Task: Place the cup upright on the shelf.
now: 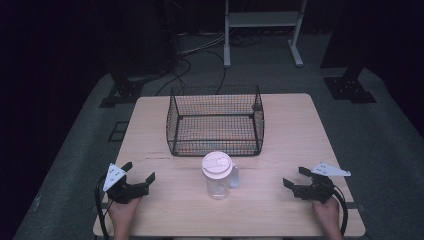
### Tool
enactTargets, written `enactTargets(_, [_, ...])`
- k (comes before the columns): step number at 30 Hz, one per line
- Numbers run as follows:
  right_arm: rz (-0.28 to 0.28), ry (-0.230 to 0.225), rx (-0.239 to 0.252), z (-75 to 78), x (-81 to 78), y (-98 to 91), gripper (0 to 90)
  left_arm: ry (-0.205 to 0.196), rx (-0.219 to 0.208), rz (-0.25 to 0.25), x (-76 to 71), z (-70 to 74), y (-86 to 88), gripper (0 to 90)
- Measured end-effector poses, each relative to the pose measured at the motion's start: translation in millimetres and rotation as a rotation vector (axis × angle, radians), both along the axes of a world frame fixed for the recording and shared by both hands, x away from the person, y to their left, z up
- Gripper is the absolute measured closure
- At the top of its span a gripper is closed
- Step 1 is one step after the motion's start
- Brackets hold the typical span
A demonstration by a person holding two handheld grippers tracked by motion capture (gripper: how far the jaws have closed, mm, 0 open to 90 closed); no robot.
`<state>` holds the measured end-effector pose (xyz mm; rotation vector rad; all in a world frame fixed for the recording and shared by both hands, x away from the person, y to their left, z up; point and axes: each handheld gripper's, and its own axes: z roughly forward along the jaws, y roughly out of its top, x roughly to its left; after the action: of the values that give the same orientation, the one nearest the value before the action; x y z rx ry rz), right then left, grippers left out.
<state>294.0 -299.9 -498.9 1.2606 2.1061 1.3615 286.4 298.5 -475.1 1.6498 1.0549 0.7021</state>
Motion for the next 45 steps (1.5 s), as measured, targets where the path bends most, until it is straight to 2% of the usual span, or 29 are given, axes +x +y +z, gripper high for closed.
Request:
enactTargets(5, [-0.001,-0.001,0.000,0.0,-0.1,0.0,12.9,0.003,0.015,-0.008,-0.6,-0.2,-2.8,0.0])
enactTargets(13, [0.000,-0.002,0.000,0.0,-0.1,0.0,12.9,0.002,0.016,-0.021,-1.4,0.1,-6.4,0.0])
enactTargets(22, [-0.001,-0.002,-0.003,0.2,-0.2,0.2,12.9,-0.023,0.010,-0.077,-5.6,5.4,-14.6,0.0])
enactTargets(28, [0.000,-0.004,-0.006,0.1,-0.1,0.8,12.9,-0.040,-0.020,-0.126,-5.5,11.5,-18.2,0.0])
enactTargets(32, [0.000,-0.003,-0.009,0.1,-0.1,1.0,12.9,-0.042,-0.014,-0.135,-4.6,15.6,-18.8,0.0])
enactTargets(33, [0.000,-0.003,-0.009,0.1,-0.1,1.0,12.9,-0.040,-0.052,-0.155,-3.9,18.6,-18.3,0.0])
enactTargets(34, [0.000,-0.003,-0.010,0.1,-0.1,1.1,12.9,-0.044,-0.054,-0.158,-4.2,20.4,-18.9,0.0])
enactTargets(41, [0.002,-0.004,-0.012,0.0,0.0,1.1,12.9,-0.054,-0.019,-0.193,-3.5,33.3,-27.4,0.0])
enactTargets(45, [0.006,-0.005,-0.016,0.1,-0.2,1.7,12.9,-0.054,0.004,-0.249,-3.9,42.8,-36.9,0.0])
